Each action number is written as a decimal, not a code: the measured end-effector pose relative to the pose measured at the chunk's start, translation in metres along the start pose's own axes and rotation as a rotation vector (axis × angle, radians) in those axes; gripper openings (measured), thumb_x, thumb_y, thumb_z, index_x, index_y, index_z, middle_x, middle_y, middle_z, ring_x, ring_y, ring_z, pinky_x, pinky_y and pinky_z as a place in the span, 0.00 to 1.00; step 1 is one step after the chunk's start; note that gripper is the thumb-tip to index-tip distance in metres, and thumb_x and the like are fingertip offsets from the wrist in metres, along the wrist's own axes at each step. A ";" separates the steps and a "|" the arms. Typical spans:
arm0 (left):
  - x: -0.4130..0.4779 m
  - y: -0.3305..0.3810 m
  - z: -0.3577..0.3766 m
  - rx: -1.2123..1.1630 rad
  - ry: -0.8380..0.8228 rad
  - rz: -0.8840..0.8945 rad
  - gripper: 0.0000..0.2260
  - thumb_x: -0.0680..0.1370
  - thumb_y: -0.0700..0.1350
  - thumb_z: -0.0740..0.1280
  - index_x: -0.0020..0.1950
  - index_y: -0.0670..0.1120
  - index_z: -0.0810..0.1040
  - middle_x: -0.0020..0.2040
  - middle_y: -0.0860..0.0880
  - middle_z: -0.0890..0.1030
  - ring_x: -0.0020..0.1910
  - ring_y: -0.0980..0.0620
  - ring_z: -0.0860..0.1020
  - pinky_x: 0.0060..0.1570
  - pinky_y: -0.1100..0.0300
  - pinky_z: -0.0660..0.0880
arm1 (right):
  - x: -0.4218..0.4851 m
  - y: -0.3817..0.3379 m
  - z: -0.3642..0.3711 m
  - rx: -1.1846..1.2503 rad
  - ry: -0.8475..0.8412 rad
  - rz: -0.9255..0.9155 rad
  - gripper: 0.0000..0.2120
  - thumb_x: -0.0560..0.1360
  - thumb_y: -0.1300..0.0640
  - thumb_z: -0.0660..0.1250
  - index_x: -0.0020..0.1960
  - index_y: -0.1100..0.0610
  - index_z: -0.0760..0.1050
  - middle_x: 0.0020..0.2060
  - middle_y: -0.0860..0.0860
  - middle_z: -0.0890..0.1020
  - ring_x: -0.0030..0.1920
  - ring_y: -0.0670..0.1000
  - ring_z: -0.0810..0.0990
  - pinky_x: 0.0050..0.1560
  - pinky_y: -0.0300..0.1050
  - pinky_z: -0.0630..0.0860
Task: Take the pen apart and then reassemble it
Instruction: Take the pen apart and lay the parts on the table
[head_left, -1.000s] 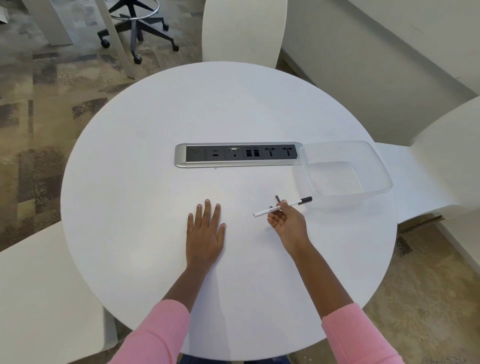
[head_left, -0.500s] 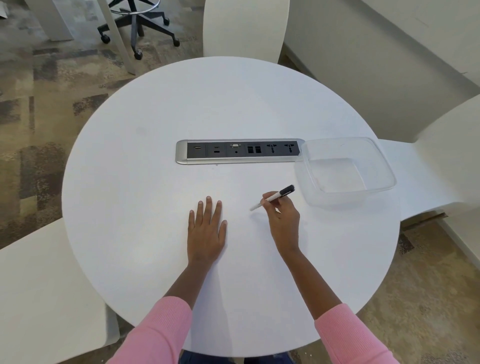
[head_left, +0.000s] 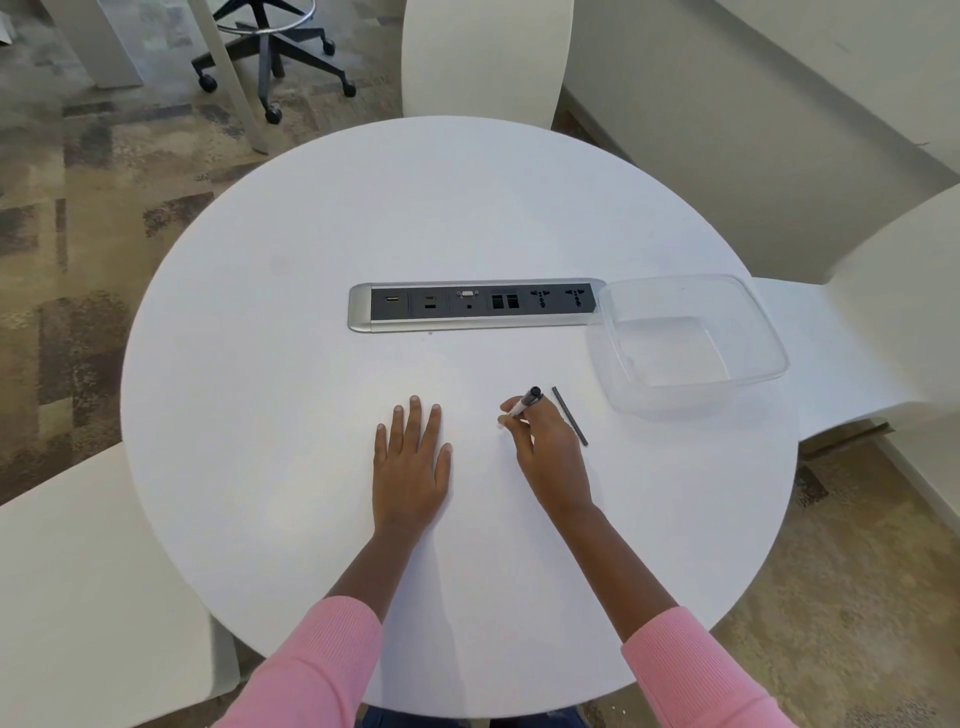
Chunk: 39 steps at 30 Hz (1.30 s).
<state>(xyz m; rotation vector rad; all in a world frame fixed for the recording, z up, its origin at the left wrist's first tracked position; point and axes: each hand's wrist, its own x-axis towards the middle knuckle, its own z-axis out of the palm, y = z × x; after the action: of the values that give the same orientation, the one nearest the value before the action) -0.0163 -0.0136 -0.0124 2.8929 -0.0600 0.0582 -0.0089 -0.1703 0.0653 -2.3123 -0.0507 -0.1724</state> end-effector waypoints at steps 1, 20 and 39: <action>0.000 0.000 0.000 0.000 0.004 0.001 0.23 0.76 0.50 0.52 0.69 0.43 0.69 0.70 0.41 0.70 0.67 0.40 0.70 0.66 0.49 0.54 | 0.001 0.001 0.001 -0.024 -0.039 0.023 0.06 0.76 0.62 0.62 0.48 0.64 0.75 0.46 0.57 0.81 0.47 0.56 0.80 0.46 0.50 0.77; 0.000 0.000 0.000 0.000 0.002 0.001 0.23 0.76 0.49 0.52 0.70 0.44 0.67 0.70 0.40 0.69 0.68 0.40 0.69 0.67 0.48 0.54 | 0.002 -0.003 -0.002 0.134 -0.026 0.247 0.07 0.76 0.61 0.62 0.49 0.62 0.77 0.45 0.56 0.82 0.46 0.54 0.80 0.51 0.49 0.76; 0.000 0.000 0.000 -0.007 0.007 0.004 0.23 0.76 0.49 0.53 0.69 0.44 0.69 0.70 0.40 0.70 0.67 0.40 0.70 0.67 0.48 0.55 | 0.035 -0.049 -0.042 0.432 0.136 0.171 0.03 0.76 0.60 0.63 0.47 0.55 0.74 0.40 0.51 0.79 0.44 0.54 0.81 0.46 0.43 0.80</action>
<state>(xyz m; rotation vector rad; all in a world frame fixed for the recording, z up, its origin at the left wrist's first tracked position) -0.0167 -0.0135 -0.0122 2.8850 -0.0651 0.0684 0.0162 -0.1681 0.1338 -1.8596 0.1634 -0.2091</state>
